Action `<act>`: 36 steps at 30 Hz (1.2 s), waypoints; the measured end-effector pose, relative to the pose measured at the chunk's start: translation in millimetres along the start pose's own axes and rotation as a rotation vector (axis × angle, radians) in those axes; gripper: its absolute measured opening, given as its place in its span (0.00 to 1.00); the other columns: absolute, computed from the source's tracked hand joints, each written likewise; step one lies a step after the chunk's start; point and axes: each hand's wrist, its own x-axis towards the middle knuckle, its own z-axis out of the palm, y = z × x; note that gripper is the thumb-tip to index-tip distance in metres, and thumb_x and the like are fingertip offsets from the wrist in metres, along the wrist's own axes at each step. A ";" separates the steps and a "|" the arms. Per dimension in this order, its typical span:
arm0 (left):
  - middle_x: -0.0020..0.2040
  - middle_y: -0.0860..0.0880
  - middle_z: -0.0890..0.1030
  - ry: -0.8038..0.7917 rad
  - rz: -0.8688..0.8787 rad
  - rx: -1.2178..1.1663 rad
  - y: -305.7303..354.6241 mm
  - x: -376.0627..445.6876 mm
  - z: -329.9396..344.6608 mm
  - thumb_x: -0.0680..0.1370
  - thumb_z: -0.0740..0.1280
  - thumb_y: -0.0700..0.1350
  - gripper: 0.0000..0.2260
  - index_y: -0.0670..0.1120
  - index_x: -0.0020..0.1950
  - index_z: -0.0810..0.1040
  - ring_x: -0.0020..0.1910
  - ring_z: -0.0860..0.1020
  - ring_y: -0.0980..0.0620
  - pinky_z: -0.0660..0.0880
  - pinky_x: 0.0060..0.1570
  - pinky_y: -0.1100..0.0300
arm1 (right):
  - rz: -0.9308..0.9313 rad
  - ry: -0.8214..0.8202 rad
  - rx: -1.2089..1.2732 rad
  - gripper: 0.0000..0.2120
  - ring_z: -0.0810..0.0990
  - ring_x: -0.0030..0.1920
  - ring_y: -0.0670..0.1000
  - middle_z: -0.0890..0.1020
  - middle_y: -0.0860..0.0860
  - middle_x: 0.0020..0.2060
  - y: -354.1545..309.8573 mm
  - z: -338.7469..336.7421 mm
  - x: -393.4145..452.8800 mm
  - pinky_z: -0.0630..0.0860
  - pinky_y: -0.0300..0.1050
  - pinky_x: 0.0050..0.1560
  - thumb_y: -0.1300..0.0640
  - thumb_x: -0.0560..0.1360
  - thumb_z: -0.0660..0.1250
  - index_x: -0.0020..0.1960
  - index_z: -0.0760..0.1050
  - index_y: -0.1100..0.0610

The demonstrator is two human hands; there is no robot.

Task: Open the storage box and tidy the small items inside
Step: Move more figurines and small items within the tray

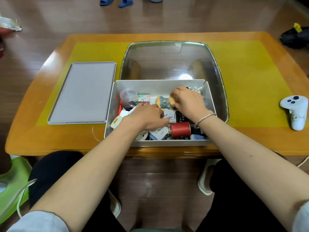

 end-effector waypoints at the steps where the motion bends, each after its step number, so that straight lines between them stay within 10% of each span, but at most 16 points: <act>1: 0.65 0.46 0.74 0.012 -0.025 -0.003 -1.0 0.0 0.8 0.78 0.49 0.63 0.25 0.54 0.63 0.77 0.63 0.70 0.44 0.62 0.61 0.45 | 0.009 0.021 0.006 0.16 0.79 0.52 0.59 0.76 0.50 0.58 2.0 -1.4 -2.2 0.72 0.49 0.47 0.56 0.72 0.68 0.59 0.76 0.53; 17: 0.70 0.43 0.66 0.107 -0.132 -0.016 11.5 1.0 -0.7 0.76 0.50 0.69 0.32 0.49 0.72 0.63 0.69 0.64 0.42 0.59 0.66 0.42 | -0.017 -0.061 0.075 0.22 0.77 0.53 0.59 0.76 0.54 0.57 13.4 -6.5 -30.2 0.75 0.52 0.50 0.70 0.72 0.60 0.61 0.76 0.54; 26: 0.79 0.48 0.44 -0.039 -0.094 -0.062 13.2 9.1 4.4 0.76 0.46 0.70 0.37 0.49 0.79 0.50 0.77 0.51 0.47 0.47 0.72 0.36 | -0.108 -0.137 0.146 0.22 0.74 0.61 0.58 0.73 0.54 0.65 6.1 0.1 -33.7 0.71 0.52 0.60 0.71 0.71 0.58 0.64 0.74 0.61; 36: 0.78 0.46 0.49 0.003 -0.085 -0.041 22.6 15.6 7.2 0.75 0.48 0.72 0.40 0.47 0.78 0.55 0.75 0.55 0.44 0.51 0.71 0.40 | -0.062 -0.159 0.117 0.23 0.73 0.62 0.59 0.71 0.55 0.67 9.2 -0.8 -32.3 0.71 0.56 0.61 0.69 0.72 0.60 0.67 0.70 0.62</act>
